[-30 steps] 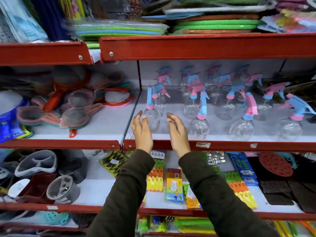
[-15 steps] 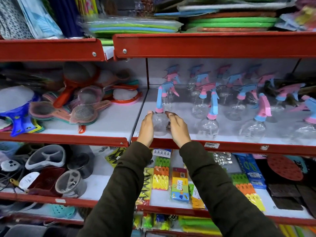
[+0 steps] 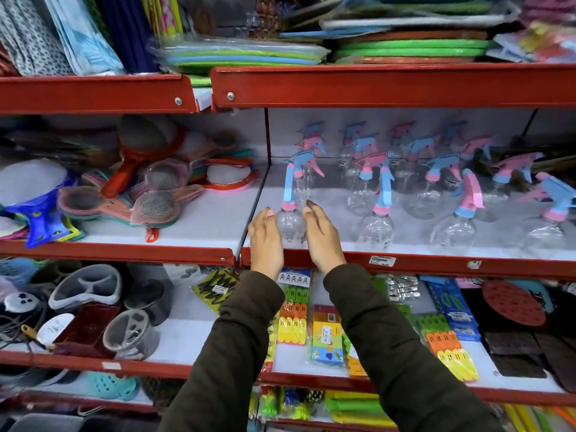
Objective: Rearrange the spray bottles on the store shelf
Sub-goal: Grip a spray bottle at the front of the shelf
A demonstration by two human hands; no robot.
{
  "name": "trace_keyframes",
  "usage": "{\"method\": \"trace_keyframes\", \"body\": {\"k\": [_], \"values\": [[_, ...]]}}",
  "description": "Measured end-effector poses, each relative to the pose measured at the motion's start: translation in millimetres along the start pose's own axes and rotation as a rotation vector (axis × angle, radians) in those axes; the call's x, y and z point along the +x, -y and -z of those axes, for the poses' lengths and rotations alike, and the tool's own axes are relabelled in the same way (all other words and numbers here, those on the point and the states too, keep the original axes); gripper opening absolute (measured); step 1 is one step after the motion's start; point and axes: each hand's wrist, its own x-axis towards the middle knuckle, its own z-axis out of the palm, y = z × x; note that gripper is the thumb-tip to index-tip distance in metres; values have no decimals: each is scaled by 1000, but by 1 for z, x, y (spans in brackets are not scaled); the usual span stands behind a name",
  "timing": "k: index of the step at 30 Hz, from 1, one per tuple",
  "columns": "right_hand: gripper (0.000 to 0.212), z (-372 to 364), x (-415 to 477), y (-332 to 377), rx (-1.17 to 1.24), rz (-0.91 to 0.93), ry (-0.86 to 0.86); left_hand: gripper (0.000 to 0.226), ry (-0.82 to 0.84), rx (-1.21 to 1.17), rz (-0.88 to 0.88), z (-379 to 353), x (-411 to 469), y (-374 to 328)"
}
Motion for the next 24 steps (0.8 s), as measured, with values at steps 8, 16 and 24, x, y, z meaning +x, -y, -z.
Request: {"method": "trace_keyframes", "body": {"k": [8,16,24], "values": [[45,-2,6,6,40,-99,54,51,90,63,70,-4,-8,-7],[41,11,-11,-1,-115,9,57,45,218,-60,123,2,16,-10],[43,13,-22,-4,-191,51,39,46,252,-93,102,1,29,-12]]}}
